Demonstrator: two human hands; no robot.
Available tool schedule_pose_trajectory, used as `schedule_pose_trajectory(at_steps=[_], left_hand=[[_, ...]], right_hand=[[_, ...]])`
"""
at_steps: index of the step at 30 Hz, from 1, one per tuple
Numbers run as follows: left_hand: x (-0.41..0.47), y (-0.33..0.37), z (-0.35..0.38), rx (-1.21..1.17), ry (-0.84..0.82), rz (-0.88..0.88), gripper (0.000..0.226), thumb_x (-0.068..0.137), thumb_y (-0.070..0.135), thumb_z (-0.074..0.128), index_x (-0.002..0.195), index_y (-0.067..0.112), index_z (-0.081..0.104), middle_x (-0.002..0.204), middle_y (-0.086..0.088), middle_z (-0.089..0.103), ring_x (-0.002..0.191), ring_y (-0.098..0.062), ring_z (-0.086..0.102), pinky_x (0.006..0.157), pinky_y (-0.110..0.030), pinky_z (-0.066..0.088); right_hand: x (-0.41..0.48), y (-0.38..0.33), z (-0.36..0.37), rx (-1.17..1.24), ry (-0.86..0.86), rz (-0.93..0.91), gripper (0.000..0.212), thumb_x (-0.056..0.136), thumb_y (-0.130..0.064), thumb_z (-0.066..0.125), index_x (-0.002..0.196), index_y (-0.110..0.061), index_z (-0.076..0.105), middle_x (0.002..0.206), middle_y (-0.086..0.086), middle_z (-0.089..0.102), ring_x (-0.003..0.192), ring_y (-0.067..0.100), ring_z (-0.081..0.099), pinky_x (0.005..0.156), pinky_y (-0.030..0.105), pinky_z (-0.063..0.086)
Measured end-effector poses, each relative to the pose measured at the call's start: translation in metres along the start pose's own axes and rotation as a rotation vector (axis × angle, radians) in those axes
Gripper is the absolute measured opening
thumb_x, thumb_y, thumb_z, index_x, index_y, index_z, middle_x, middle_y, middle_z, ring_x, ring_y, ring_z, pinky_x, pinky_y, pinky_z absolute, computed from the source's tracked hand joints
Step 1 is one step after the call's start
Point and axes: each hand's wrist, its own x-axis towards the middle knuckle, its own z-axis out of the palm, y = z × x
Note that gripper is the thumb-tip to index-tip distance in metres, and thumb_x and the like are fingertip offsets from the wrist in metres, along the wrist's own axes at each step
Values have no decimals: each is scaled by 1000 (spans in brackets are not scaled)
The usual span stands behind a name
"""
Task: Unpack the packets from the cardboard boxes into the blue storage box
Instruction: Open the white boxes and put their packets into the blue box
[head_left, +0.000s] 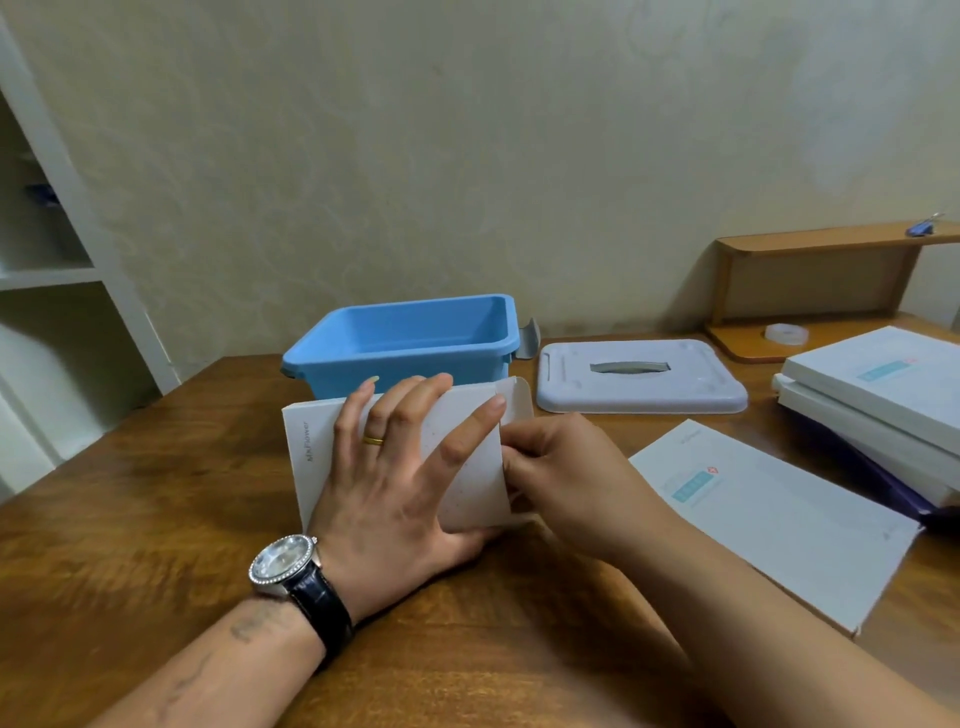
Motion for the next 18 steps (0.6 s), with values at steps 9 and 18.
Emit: schedule_pose_trajectory(at_steps=[9, 18], left_hand=[[1, 6, -2, -47, -3, 55, 103, 72, 74, 76, 158, 34, 36, 154, -18, 51, 144, -39, 49, 119, -69, 27], [-2, -19, -12, -30, -142, -182, 116, 62, 85, 64, 163, 37, 30, 165, -11, 35, 153, -34, 33, 127, -64, 14]], right_hand=[[-1, 1, -8, 72, -203, 23, 28, 103, -13, 62, 103, -28, 86, 101, -8, 83, 93, 13, 78, 80, 37, 68], [3, 5, -36, 42, 46, 3, 31, 107, -39, 63, 80, -25, 68, 60, -14, 69, 52, 1, 62, 51, 13, 44]])
